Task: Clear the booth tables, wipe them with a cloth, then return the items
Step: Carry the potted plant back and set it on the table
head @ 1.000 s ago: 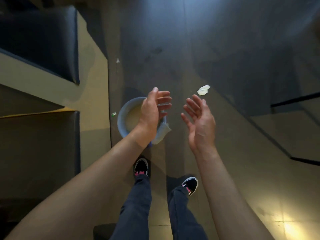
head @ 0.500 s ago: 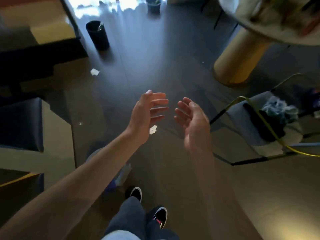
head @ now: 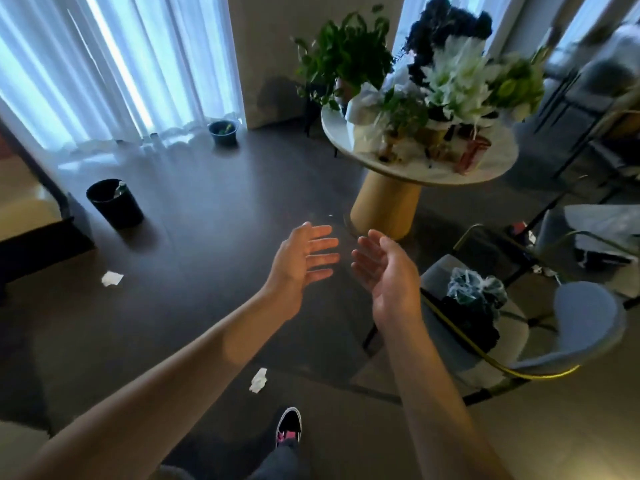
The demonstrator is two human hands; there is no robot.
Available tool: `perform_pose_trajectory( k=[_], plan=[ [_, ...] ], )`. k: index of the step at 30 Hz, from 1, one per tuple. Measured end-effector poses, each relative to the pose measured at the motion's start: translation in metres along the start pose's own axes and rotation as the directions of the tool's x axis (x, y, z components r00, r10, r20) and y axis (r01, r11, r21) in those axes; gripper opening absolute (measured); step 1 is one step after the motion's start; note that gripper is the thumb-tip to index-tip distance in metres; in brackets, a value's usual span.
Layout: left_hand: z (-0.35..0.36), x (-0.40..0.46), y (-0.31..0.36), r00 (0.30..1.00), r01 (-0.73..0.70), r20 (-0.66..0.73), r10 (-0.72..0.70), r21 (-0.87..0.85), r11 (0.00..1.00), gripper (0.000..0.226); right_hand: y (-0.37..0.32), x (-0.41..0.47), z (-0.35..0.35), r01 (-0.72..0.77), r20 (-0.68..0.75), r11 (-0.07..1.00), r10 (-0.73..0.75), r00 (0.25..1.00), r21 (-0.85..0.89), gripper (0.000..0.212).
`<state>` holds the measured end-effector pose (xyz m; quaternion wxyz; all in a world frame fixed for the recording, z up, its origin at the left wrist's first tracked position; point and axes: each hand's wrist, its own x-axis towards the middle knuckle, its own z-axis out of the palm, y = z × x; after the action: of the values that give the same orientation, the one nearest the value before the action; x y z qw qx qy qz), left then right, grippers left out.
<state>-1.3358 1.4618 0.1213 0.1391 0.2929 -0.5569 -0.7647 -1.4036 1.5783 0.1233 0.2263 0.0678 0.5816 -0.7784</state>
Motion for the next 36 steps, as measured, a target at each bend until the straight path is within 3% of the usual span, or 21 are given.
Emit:
perform_pose_trajectory(
  k=[8, 15, 27, 36],
  plan=[
    [0.026, 0.161, 0.073, 0.991, -0.016, 0.13, 0.006, 0.071, 0.997, 0.041, -0.063, 0.136, 0.052, 0.009, -0.141, 0.985, 0.016, 0.99, 0.175, 0.021],
    [0.074, 0.296, 0.085, 0.978, 0.054, 0.196, -0.068, 0.076, 0.996, 0.043, -0.104, 0.26, 0.062, -0.004, -0.257, 0.981, 0.054, 0.965, 0.192, 0.016],
    [0.141, 0.538, 0.085, 0.985, 0.142, 0.095, -0.145, 0.032, 0.989, 0.049, -0.136, 0.509, 0.066, -0.057, -0.193, 0.997, 0.066, 0.979, 0.052, 0.017],
    [0.16, 0.66, 0.041, 0.935, 0.281, 0.193, -0.297, 0.106, 0.954, 0.057, -0.104, 0.657, 0.07, -0.117, -0.32, 0.988, 0.08, 0.944, -0.1, 0.035]
  ],
)
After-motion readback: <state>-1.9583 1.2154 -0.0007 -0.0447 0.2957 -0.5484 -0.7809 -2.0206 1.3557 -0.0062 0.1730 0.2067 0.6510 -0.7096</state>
